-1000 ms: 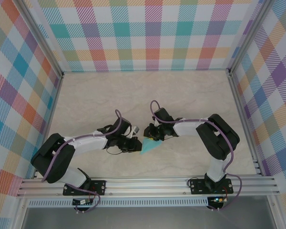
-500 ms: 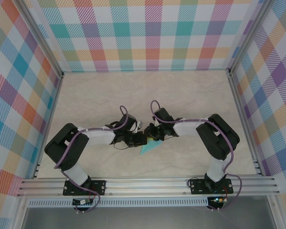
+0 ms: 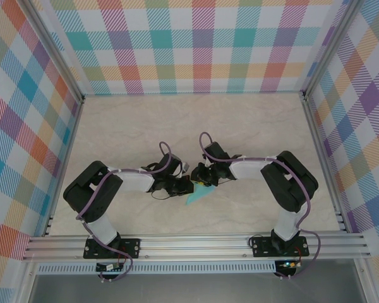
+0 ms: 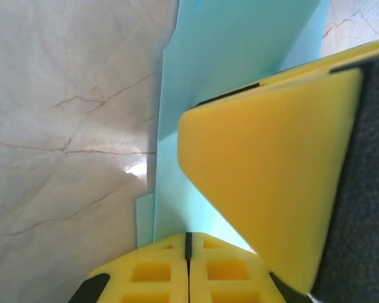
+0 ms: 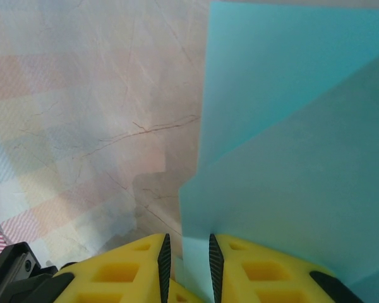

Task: Fold a paper plane with a square sheet of paper (pick it up from the middle)
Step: Fourth fold the wing at the center of the table.

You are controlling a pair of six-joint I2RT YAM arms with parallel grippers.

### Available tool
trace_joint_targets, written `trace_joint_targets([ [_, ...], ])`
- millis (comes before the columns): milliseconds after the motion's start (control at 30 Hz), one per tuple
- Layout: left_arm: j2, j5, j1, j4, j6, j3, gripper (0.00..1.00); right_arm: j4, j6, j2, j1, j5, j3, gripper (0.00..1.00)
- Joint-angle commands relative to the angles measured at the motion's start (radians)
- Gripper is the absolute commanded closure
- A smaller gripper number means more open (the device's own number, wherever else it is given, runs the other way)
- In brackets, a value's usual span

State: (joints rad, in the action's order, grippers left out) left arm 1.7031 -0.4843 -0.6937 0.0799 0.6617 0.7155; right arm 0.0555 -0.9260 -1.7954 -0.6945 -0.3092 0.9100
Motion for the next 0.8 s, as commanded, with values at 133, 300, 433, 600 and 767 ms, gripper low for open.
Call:
trace_joint_targets([
  [133, 0.062, 0.139, -0.01, -0.117, -0.014, -0.057, 0.97, 0.119, 0.052, 0.114, 0.01, 0.027, 0.031, 0.9],
  [300, 0.067, 0.137, -0.01, -0.125, -0.015, -0.039, 0.98, 0.09, 0.041, 0.044, 0.01, 0.01, 0.033, 0.91],
  [433, 0.064, 0.139, -0.01, -0.132, -0.017, -0.039, 0.98, 0.055, 0.029, -0.018, 0.01, 0.008, 0.024, 0.92],
  [600, 0.063, 0.147, -0.01, -0.136, -0.019, -0.05, 0.99, 0.042, 0.025, -0.061, 0.01, 0.034, 0.004, 0.92],
  [767, 0.068, 0.154, -0.01, -0.144, -0.025, -0.053, 0.99, 0.068, 0.034, -0.06, 0.015, 0.064, 0.014, 0.89],
])
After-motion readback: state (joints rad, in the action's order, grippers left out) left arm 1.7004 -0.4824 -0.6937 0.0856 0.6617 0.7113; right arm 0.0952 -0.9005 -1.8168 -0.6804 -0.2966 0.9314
